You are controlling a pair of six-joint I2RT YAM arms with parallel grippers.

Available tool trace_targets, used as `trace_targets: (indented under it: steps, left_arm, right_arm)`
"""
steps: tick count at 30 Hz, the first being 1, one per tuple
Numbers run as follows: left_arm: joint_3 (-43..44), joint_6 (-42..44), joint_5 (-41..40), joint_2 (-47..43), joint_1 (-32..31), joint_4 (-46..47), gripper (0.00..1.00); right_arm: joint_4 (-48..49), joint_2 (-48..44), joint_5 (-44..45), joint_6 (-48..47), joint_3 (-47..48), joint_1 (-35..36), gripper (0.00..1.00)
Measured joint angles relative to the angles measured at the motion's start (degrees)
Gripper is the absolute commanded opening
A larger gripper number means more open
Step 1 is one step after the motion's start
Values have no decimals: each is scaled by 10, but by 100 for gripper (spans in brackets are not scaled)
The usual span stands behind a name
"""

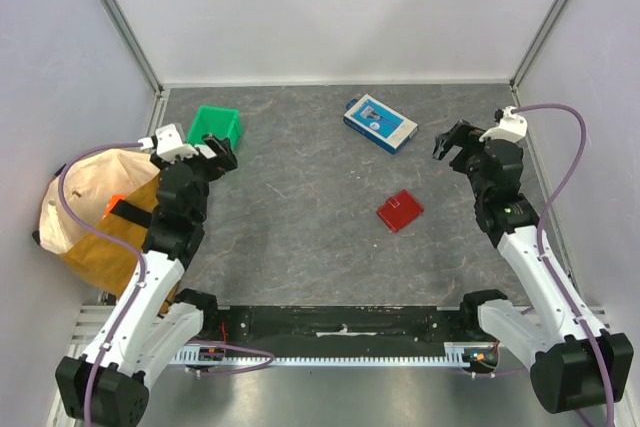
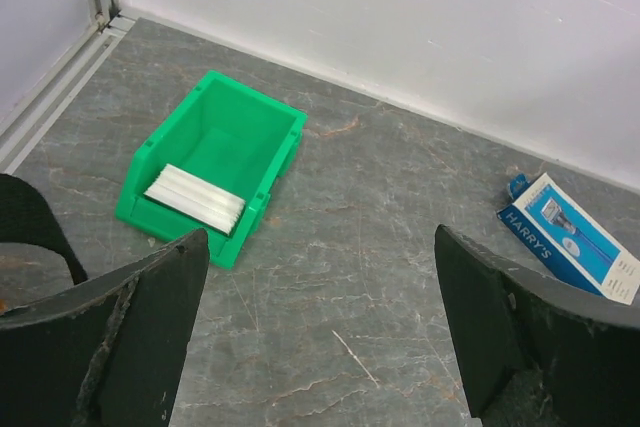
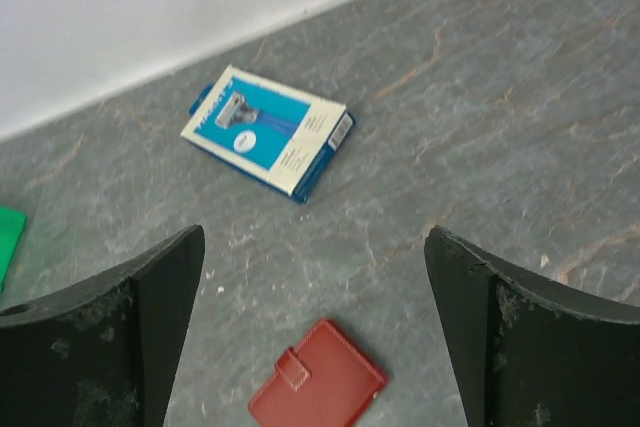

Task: Put the credit cards into the card holder
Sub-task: Move the storage box to the center of the board.

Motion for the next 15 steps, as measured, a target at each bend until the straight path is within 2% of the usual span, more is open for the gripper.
trace_targets:
  steps: [8,15]
  left_arm:
    - [67,-38,31,-7,-1,-99,99]
    - [74,-43,107,-21,-1,-110,99]
  right_arm:
    - [-95,-12,-57,1,-1,0,98]
    - [-139,-14,-110,-15,-1,0,98]
